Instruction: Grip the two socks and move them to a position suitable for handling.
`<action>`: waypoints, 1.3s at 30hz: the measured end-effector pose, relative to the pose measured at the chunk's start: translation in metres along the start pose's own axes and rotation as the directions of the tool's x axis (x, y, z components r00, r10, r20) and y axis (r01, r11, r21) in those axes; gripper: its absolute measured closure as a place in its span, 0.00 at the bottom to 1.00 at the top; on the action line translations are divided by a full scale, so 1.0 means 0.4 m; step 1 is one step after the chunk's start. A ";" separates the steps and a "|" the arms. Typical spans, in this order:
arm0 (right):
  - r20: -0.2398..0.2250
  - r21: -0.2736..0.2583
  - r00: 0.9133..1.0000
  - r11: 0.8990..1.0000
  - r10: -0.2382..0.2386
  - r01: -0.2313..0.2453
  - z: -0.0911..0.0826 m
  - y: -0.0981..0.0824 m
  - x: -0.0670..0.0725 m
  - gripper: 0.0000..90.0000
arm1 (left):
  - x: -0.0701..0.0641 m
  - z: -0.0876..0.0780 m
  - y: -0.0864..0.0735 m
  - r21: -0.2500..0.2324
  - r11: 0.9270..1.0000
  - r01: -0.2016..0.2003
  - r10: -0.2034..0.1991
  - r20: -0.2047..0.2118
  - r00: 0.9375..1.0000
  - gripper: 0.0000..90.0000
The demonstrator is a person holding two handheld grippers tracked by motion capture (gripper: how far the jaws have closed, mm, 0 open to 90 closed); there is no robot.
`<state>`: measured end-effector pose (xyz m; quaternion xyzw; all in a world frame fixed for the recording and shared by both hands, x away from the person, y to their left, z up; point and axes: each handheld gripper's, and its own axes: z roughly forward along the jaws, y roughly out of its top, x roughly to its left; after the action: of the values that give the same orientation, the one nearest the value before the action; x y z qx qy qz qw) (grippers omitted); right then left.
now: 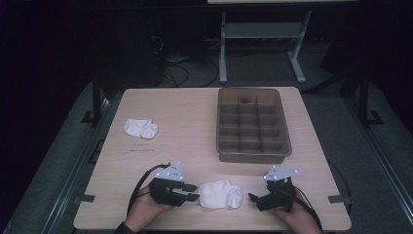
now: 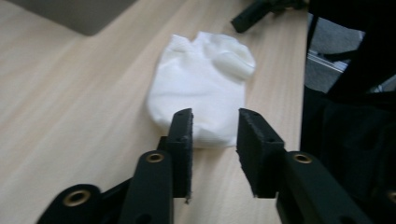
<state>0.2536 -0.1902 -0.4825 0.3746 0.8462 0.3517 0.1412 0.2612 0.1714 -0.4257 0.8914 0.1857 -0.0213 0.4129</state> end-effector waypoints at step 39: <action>0.000 0.000 1.000 1.000 0.000 0.000 0.000 0.000 0.000 0.00 | 0.169 -0.153 -0.038 -0.057 0.992 0.115 -0.126 -0.252 0.959 0.48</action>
<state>0.2536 -0.1903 -0.4825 0.3746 0.8462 0.3518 0.1411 0.3117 0.2472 -0.4095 0.8649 0.2918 0.0724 0.4020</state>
